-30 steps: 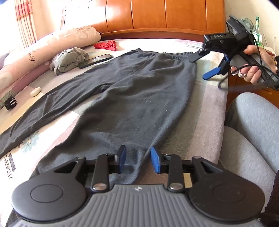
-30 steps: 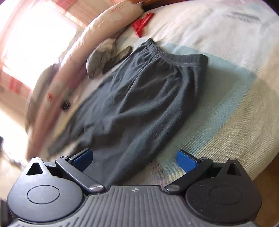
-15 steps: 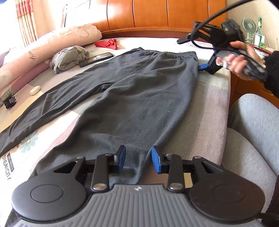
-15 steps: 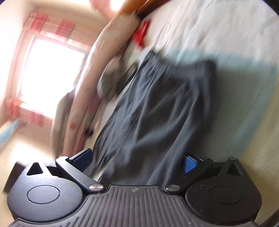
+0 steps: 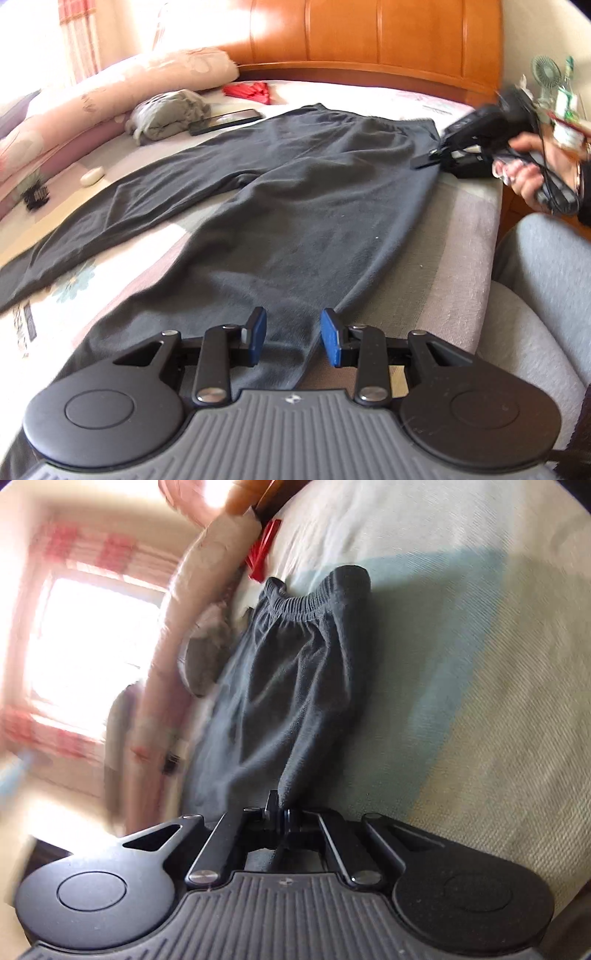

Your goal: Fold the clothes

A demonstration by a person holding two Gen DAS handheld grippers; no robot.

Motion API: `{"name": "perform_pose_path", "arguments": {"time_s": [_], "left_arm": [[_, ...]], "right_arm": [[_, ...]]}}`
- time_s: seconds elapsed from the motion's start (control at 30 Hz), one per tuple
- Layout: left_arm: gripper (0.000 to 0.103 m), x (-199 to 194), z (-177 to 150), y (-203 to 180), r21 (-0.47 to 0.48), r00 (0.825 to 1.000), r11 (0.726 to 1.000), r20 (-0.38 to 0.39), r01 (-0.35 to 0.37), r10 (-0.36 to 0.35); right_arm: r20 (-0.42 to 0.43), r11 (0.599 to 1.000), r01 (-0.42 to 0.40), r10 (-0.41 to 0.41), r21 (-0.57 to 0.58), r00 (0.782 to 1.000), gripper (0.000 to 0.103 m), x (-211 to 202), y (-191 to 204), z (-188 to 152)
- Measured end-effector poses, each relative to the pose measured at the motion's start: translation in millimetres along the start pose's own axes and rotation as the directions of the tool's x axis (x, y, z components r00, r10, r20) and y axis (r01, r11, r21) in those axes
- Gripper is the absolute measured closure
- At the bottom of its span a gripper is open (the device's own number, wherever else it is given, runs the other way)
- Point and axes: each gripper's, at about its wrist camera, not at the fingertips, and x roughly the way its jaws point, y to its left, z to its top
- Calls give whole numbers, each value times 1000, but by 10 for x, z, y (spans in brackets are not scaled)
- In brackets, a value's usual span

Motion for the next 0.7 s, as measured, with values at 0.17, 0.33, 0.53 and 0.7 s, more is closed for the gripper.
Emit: {"name": "perform_pose_path", "arguments": {"time_s": [0.17,0.33,0.53,0.7], "left_arm": [[69,-196,-199,231,-270,1000,963,10,18,-16],[70,-533,-824,665,-722,997,689,76,69,-21],[69,-832,-1636,1099,-956,975,279,138,87,171],[67,-971,-2100,1419,-983,928,-2,175,186,329]], "right_arm": [[17,1000,-14,14,-7,1000,103,17,-5,-17],[26,999,-34,34,-11,999,103,23,-36,-18],[24,999,-43,44,-16,999,103,25,-43,-28],[23,999,-41,42,-7,999,103,-17,-62,-45]]}}
